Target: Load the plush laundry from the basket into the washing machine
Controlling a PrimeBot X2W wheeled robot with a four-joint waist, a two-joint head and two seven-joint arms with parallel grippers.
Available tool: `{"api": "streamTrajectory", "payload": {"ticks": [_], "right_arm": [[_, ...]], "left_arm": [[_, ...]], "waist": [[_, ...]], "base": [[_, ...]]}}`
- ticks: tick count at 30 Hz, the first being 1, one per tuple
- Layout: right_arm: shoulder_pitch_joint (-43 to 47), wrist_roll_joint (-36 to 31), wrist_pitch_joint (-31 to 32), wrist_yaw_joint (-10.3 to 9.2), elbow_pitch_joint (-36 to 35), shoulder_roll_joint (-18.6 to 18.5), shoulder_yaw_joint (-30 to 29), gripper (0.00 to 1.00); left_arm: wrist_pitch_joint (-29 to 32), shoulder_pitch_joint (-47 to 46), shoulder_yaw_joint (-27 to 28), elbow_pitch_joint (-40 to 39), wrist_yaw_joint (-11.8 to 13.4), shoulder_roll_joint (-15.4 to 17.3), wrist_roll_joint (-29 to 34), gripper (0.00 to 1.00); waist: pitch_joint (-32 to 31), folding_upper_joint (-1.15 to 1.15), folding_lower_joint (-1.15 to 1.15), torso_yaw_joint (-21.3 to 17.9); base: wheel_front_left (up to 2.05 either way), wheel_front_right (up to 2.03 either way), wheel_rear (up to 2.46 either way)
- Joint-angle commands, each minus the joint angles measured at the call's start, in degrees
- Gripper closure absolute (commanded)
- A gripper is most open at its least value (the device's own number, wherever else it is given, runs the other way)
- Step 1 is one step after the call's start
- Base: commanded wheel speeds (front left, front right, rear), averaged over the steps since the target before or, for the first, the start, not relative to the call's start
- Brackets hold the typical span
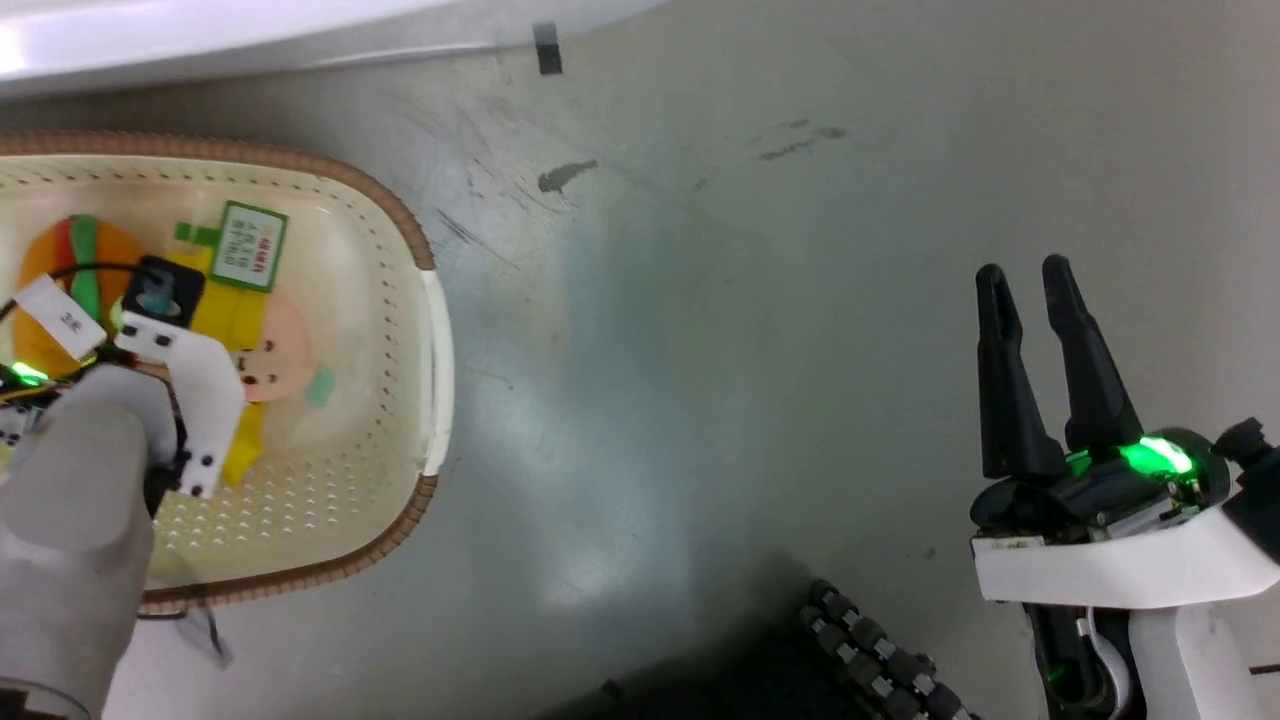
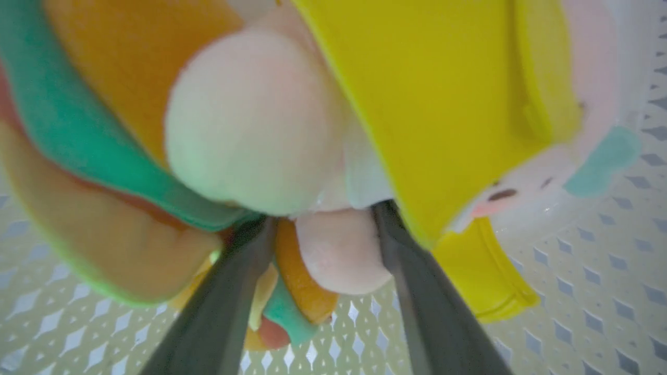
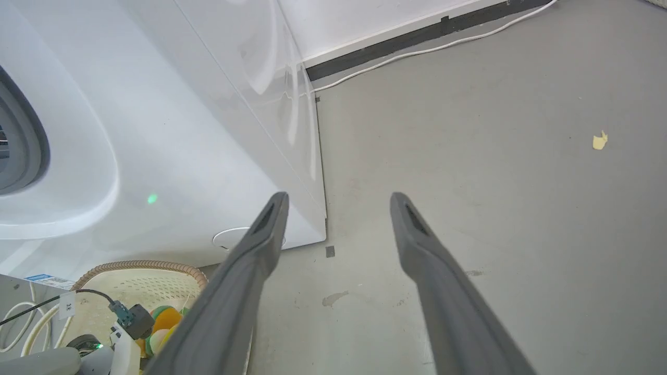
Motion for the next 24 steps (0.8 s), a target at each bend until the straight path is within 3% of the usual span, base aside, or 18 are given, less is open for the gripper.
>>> {"api": "streamTrajectory", "payload": {"ticks": [1, 7, 12, 24], "right_arm": [[-1.33, 0.83, -0.56, -0.04, -0.46, 0.22, 0.21, 0.0], [-2.64, 2.76, -1.25, -0.04, -0.09, 0.23, 0.91, 0.0], [-3.67, 2.36, -1.25, -0.04, 1.27, 0.23, 2.05, 0.0], [-0.43, -6.19, -1.25, -0.04, 5.56, 0.23, -3.48, 0.0]], "left_arm": [[0.85, -0.76, -0.59, 2.29, -0.21, 0.84, -0.31, 1.0], [0.47, -2.38, -1.59, 5.91, -0.58, 2.54, -1.66, 1.0], [-2.61, -0.37, -0.3, 6.26, 0.57, 3.2, -3.43, 1.0], [-14.37, 6.23, -1.02, 7.48, 0.48, -7.24, -6.4, 1.0]], "waist": [[0.77, -0.01, 0.0, -0.66], [1.89, -0.01, 0.0, -2.68], [-1.3, -0.01, 0.0, -3.85], [-19.79, -0.01, 0.0, 4.64]], "base": [[0.0, 0.0, 0.0], [0.0, 0.0, 0.0], [0.0, 0.0, 0.0], [0.0, 0.0, 0.0]]}}
